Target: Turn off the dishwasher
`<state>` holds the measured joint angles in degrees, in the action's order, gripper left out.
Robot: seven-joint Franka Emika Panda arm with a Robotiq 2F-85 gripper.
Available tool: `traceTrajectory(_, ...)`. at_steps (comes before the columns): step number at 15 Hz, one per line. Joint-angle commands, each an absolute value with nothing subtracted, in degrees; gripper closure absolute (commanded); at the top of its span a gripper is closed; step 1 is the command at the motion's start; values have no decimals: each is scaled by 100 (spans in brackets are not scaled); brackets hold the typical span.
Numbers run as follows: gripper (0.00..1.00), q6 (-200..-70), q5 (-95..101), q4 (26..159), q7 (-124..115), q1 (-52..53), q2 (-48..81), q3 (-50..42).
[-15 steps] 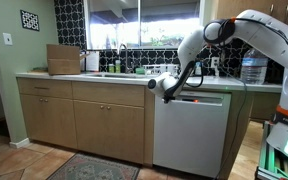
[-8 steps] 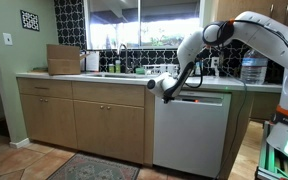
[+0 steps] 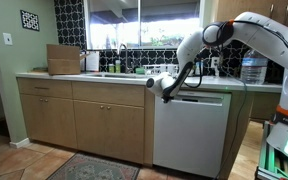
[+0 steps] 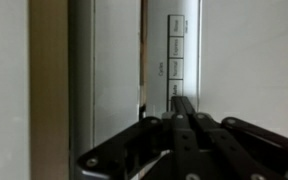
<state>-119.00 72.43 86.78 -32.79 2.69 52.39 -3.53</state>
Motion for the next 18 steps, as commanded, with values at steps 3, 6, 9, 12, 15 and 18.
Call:
traceTrajectory(3, 100, -11863, 6878, 8380, -3015, 169, 5493, -378)
traceTrajectory(6, 100, -11887, 6758, 8290, -3006, 138, 5533, -406)
traceTrajectory(9, 100, -11832, 6452, 8165, -2870, 81, 5571, -390)
traceTrajectory(12, 100, -11806, 6063, 8028, -2668, 45, 5600, -399)
traceTrajectory(15, 100, -11855, 6051, 8238, -2665, 205, 5417, -491)
traceTrajectory(18, 100, -11814, 6082, 8542, -2678, 291, 5160, -503)
